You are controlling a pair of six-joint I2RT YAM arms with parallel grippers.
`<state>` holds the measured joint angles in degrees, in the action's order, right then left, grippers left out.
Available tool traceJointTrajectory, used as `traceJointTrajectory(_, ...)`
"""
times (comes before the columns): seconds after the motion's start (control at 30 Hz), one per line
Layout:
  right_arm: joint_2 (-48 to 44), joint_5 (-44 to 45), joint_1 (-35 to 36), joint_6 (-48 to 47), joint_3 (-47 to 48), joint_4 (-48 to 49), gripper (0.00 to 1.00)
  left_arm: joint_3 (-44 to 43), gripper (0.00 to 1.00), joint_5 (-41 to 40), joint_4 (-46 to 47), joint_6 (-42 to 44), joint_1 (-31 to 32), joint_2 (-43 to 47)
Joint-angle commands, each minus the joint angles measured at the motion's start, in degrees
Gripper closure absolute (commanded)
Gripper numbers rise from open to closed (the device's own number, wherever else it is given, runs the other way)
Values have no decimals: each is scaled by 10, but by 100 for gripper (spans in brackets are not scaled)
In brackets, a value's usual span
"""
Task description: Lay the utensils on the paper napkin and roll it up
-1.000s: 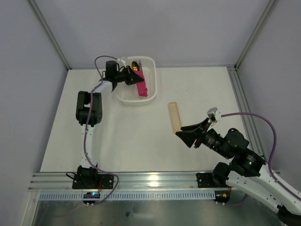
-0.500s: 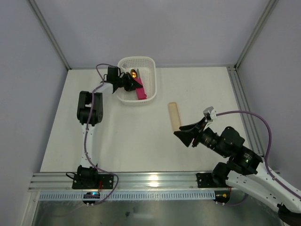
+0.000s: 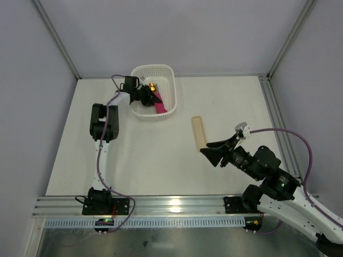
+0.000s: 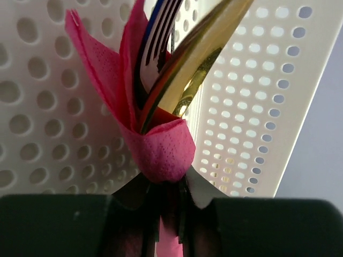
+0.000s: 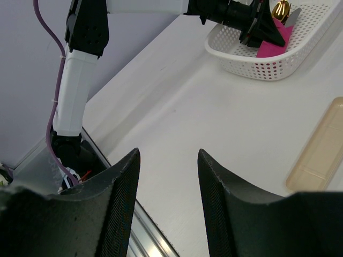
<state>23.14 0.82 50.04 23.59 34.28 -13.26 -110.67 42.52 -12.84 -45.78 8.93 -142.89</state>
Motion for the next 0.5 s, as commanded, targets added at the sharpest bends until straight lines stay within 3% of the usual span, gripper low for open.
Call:
traceJointTrajectory(0.0,-12,15,1,-11,-2,26,50,-20,83,-3,-50,0,-2,2)
traceJointTrajectory(0.1,-20,16,1,-11,-3,24,50,-32,75,-30,-93,14,-3,3)
traceJointTrajectory(0.23,-30,19,1,-9,-1,21,50,-51,74,-44,-130,18,-3,-5)
traceJointTrajectory(0.47,-44,29,1,-13,1,14,50,-74,63,-75,-182,28,-7,-4)
